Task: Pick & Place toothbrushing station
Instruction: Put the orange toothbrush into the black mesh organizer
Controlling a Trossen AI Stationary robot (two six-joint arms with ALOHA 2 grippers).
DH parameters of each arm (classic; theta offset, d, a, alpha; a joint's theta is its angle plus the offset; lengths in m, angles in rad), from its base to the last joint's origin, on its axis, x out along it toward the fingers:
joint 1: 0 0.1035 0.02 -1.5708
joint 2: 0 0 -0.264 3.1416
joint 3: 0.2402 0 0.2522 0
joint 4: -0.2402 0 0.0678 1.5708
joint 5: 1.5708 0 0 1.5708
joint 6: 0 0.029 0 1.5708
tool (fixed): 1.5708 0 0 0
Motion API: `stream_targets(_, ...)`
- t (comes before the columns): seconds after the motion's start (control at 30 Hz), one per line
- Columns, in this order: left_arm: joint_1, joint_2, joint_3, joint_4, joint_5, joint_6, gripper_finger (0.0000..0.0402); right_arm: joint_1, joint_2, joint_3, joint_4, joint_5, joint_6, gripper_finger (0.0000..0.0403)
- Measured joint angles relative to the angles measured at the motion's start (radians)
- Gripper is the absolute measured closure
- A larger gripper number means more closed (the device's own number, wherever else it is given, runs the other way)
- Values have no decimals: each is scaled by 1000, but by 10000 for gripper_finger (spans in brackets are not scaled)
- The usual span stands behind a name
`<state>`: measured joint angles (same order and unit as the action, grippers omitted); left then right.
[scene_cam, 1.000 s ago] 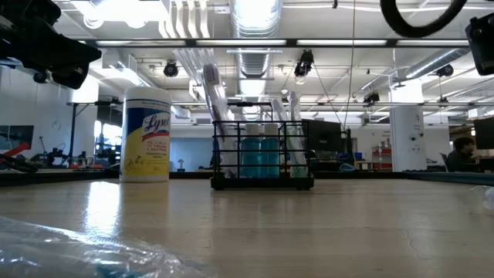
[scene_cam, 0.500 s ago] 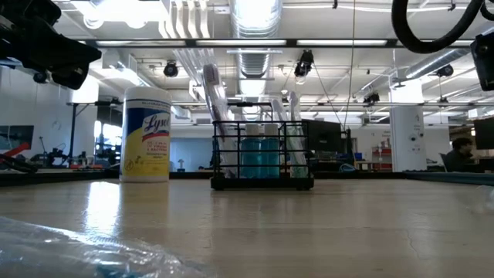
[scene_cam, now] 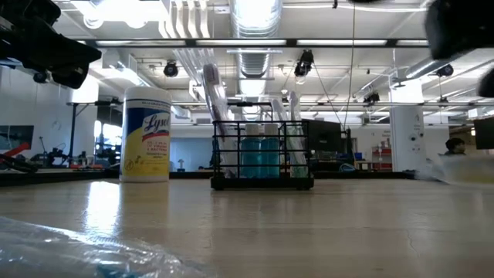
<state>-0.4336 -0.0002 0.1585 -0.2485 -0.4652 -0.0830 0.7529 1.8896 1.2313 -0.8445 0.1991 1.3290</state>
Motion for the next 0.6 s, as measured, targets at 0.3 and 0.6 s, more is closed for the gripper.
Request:
stream_targets(0.3, 0, 5, 0, -12, 0, 3, 378, -102, -30, 130, -5, 62, -322, 380)
stream_targets(0.6, 0, 24, -2, -22, 0, 7, 378, -206, -86, 263, -3, 57, -657, 380)
